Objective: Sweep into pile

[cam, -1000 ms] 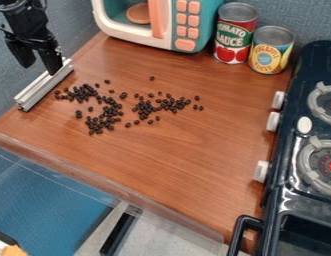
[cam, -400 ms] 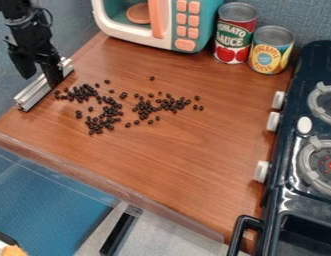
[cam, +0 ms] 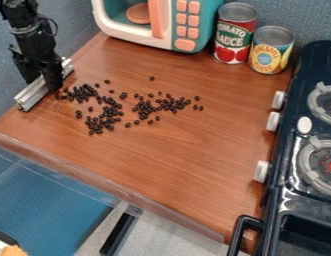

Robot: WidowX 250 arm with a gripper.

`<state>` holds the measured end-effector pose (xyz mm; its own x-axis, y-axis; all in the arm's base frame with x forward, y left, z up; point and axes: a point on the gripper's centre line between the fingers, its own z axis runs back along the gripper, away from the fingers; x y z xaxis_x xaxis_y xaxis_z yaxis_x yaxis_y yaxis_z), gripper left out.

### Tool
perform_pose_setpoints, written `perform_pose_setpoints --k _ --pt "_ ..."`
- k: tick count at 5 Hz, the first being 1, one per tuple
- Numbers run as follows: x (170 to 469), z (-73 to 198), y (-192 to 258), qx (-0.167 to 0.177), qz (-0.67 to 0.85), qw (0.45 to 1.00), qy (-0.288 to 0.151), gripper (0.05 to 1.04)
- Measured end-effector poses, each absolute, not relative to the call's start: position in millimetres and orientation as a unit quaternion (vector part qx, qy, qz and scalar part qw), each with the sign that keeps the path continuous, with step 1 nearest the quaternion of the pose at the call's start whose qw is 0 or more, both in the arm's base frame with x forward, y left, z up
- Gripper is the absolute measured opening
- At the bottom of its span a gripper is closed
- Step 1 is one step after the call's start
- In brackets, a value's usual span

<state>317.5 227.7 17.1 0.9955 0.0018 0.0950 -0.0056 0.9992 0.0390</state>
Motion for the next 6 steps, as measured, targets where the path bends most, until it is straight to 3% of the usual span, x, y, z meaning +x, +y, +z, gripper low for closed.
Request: perform_pose_setpoints --k 1,6 --pt "318 16 229 0.023 0.004 0.999 -0.049 0.386" --pt "308 11 196 -0.001 -0.006 0.999 -0.045 0.375"
